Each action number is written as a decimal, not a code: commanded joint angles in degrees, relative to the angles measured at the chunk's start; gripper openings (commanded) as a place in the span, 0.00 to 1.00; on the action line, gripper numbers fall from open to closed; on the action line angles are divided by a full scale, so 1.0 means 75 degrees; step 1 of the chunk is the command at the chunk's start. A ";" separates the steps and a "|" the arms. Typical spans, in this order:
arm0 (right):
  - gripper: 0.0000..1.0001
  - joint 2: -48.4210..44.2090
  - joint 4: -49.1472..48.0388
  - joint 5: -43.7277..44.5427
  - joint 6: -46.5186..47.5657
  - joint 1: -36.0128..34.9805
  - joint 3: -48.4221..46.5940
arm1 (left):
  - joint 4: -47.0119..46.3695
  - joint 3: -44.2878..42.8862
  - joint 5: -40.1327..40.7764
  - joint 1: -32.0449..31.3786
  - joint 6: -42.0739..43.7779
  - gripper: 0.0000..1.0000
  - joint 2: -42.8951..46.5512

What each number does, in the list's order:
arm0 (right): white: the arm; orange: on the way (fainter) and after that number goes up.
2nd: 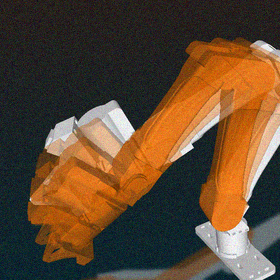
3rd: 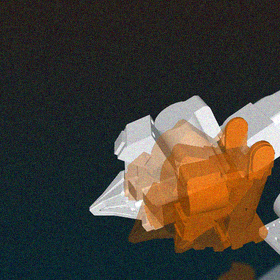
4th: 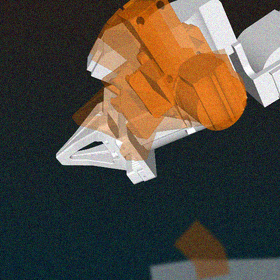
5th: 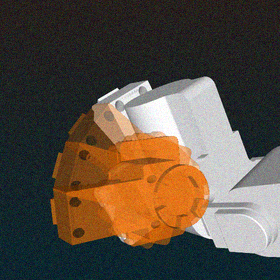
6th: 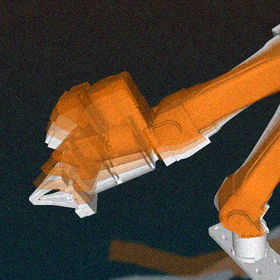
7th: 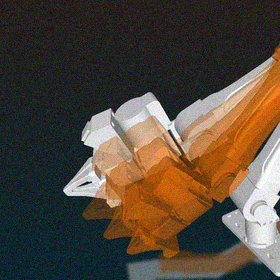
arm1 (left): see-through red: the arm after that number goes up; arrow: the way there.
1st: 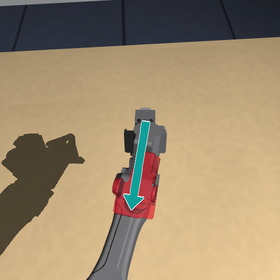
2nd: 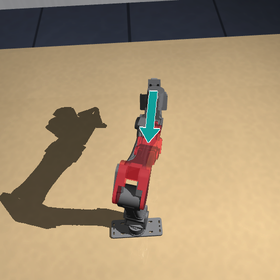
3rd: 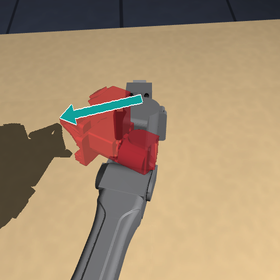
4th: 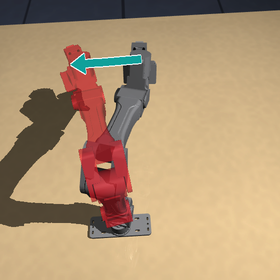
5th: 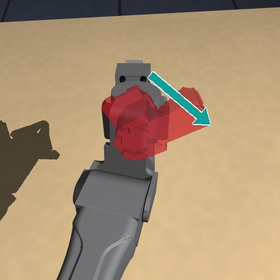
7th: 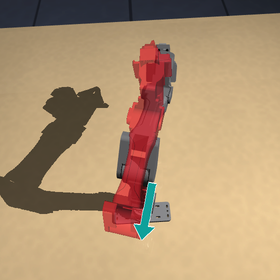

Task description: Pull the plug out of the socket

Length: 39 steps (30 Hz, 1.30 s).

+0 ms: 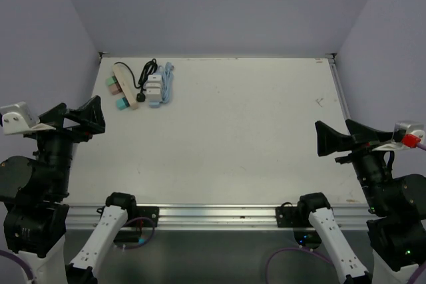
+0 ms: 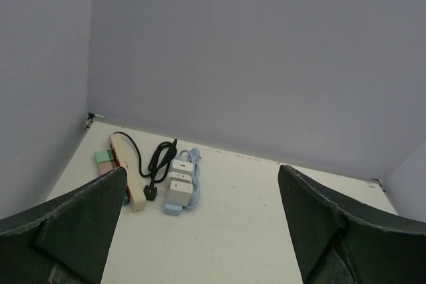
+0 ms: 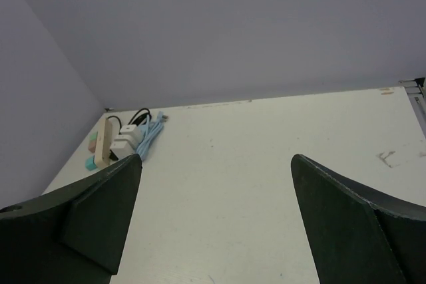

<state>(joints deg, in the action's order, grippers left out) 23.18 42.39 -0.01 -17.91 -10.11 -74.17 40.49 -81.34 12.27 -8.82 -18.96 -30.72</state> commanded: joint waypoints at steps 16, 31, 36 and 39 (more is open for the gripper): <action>0.99 0.0366 0.0324 -0.0548 -0.0037 -0.0012 0.0350 | -0.0125 0.1153 -0.0113 -0.0055 -0.0320 1.00 -0.0216; 0.99 0.0800 0.0243 -0.0888 -0.0858 0.0000 0.1755 | -0.1892 0.4258 -0.0474 -0.0055 -0.0436 1.00 -0.2204; 0.99 0.0812 -0.0038 -0.1626 -0.0776 0.0000 0.2213 | -0.3638 0.5067 -0.0488 -0.0055 -0.0601 0.99 -0.3659; 0.99 0.0905 -0.0179 -0.2037 -0.0636 -0.0012 0.2295 | -0.4226 0.4975 -0.0359 -0.0008 -0.0787 0.99 -0.4876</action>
<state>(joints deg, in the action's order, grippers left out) 28.91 44.97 -9.76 -23.31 -10.11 -57.34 20.71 -43.22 9.30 -8.88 -22.44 -62.89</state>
